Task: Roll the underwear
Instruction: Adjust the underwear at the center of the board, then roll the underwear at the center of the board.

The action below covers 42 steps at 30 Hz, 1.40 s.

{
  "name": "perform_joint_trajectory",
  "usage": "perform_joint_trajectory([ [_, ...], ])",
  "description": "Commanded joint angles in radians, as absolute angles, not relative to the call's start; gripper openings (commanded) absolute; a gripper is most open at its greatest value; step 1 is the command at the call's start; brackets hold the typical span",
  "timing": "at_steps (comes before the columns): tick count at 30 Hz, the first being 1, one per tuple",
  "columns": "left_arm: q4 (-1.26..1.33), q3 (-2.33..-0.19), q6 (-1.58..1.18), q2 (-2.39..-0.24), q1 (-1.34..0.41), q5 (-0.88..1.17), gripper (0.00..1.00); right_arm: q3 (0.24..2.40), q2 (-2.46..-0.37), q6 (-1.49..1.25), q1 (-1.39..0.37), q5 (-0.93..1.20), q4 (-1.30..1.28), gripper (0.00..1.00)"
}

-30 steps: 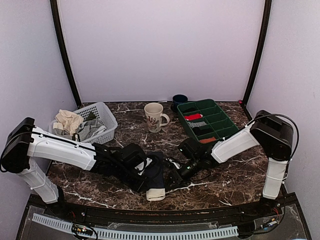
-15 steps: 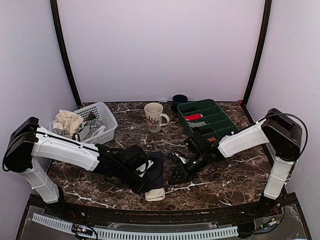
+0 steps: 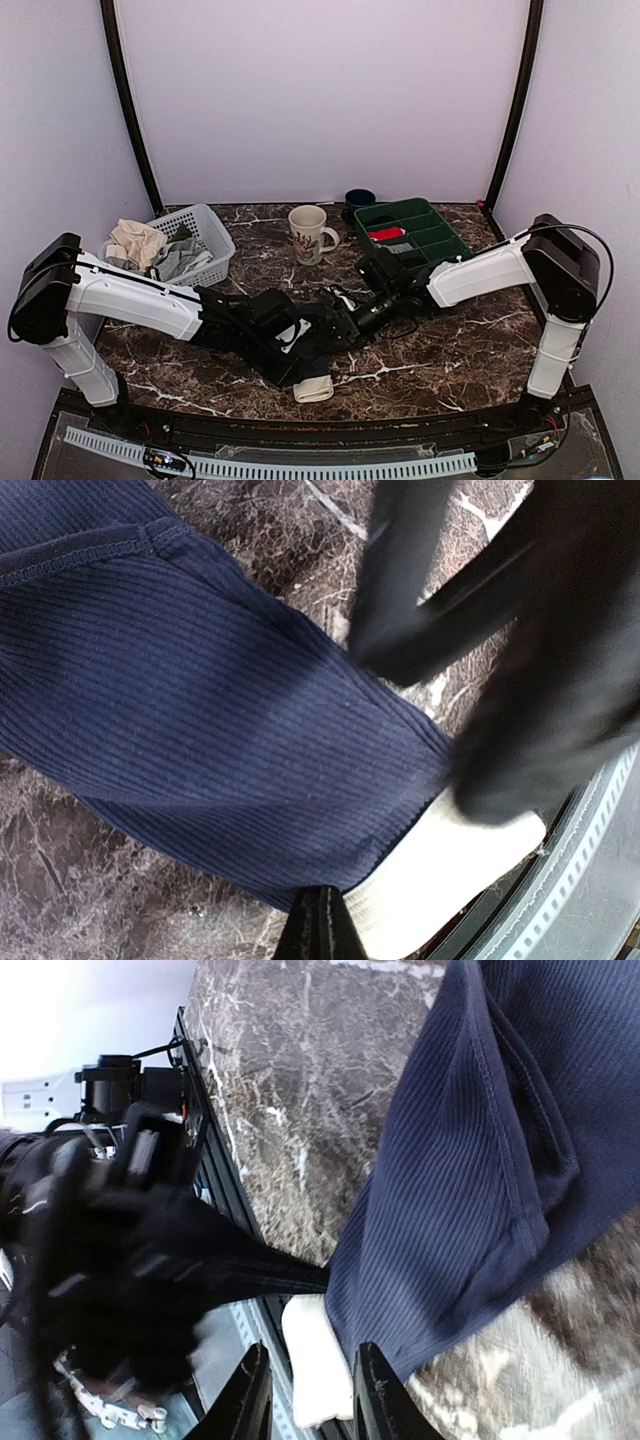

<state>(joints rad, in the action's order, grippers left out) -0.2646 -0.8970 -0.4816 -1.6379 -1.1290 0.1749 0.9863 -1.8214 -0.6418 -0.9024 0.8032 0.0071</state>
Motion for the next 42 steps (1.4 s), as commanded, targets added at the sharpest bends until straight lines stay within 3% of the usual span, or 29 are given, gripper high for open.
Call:
perform_joint_trajectory([
  [1, -0.279, -0.913, -0.471, -1.632, -1.134, 0.173, 0.0, 1.027, -1.903, -0.664, -0.916, 0.839, 0.063, 0.28],
  [6, -0.256, -0.891, -0.489, -1.598, -1.134, 0.158, 0.0, 1.009, -1.985, -0.645, -0.907, 0.836, 0.07, 0.24],
  [11, -0.063, -0.747, -0.443, -1.408, -1.134, 0.156, 0.03, 0.956, -2.024, -0.595, -0.896, 0.829, 0.053, 0.21],
  [13, 0.013, -0.694, -0.358, -1.332, -1.14, 0.183, 0.13, 0.949, -2.036, -0.576, -0.896, 0.827, 0.036, 0.21],
  [17, 0.056, -0.658, -0.165, -1.28, -1.188, 0.173, 0.44, 0.947, -2.042, -0.564, -0.897, 0.826, 0.029, 0.2],
  [20, 0.053, -0.666, -0.031, -1.32, -1.262, 0.06, 0.52, 0.951, -2.048, -0.55, -0.897, 0.817, 0.013, 0.2],
  [29, 0.163, -0.685, 0.202, -1.51, -1.449, -0.249, 0.55, 0.94, -2.061, -0.525, -0.897, 0.805, 0.001, 0.19],
  [42, 0.243, -0.653, 0.363, -1.672, -1.472, -0.439, 0.53, 0.953, -2.071, -0.469, -0.894, 0.804, -0.053, 0.17],
])
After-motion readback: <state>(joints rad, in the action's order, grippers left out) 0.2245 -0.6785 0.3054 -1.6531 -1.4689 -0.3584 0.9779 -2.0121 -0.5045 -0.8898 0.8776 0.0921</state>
